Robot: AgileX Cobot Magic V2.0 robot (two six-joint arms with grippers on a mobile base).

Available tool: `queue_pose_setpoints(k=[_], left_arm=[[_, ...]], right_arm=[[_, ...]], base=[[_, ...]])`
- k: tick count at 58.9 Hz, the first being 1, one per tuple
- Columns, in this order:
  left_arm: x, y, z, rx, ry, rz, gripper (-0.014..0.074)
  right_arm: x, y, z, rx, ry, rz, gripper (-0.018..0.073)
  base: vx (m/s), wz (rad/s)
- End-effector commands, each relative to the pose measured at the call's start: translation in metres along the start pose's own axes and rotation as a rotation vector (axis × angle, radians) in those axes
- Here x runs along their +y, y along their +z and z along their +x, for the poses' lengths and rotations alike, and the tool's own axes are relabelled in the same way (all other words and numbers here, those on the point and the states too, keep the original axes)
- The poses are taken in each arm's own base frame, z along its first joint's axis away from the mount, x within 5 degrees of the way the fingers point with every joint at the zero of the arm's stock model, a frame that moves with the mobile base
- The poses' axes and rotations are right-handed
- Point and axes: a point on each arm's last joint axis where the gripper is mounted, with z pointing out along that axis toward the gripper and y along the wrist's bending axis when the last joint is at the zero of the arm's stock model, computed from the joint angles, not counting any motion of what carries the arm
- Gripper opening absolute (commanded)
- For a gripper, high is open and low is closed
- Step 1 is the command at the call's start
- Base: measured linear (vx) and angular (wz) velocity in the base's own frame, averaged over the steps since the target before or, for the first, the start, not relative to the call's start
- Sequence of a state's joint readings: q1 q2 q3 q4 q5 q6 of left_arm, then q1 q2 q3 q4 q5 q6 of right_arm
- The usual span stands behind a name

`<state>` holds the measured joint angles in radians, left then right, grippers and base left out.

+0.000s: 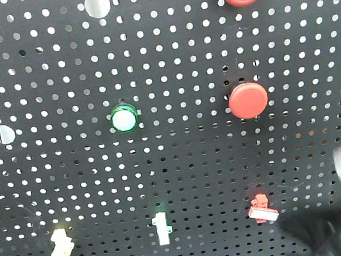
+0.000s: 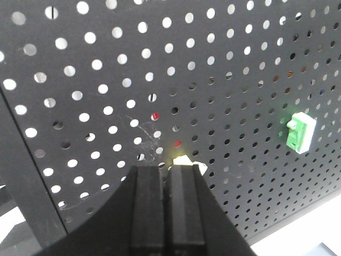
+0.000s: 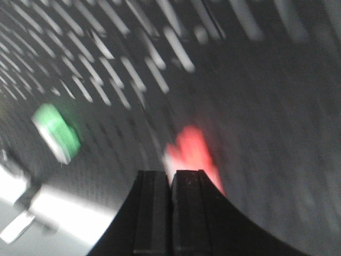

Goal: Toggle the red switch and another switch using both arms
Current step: 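Push the white lever of the red switch with the right gripper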

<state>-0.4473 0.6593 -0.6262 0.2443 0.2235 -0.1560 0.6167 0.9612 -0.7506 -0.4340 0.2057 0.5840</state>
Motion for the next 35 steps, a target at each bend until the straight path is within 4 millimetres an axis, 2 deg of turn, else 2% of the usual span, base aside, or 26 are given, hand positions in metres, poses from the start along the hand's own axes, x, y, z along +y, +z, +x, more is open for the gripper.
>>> queue_pose_setpoints(k=[1,12,22,35], left_arm=[[-0.001,-0.003,-0.019,-0.12,-0.005,0.017,0.0003],[-0.001,-0.003,-0.019,-0.12,-0.005,0.017,0.0003],[-0.001,-0.003,-0.019,-0.12,-0.005,0.017,0.0003],[-0.001,-0.003,-0.019,-0.12,-0.005,0.017,0.0003]], right_arm=[[0.007,0.009,-0.014,-0.102,-0.065,-0.059,-0.0006],[0.008,0.035,-0.002,-0.03,-0.074,-0.058,-0.0006],[0.007,0.037,0.001,-0.013,-0.053,-0.048,-0.0006],[-0.002,0.037,0.011,0.097,0.027,0.05,-0.0006]], base=[[0.0,0.0],[0.0,0.0],[0.0,0.0],[0.0,0.0]])
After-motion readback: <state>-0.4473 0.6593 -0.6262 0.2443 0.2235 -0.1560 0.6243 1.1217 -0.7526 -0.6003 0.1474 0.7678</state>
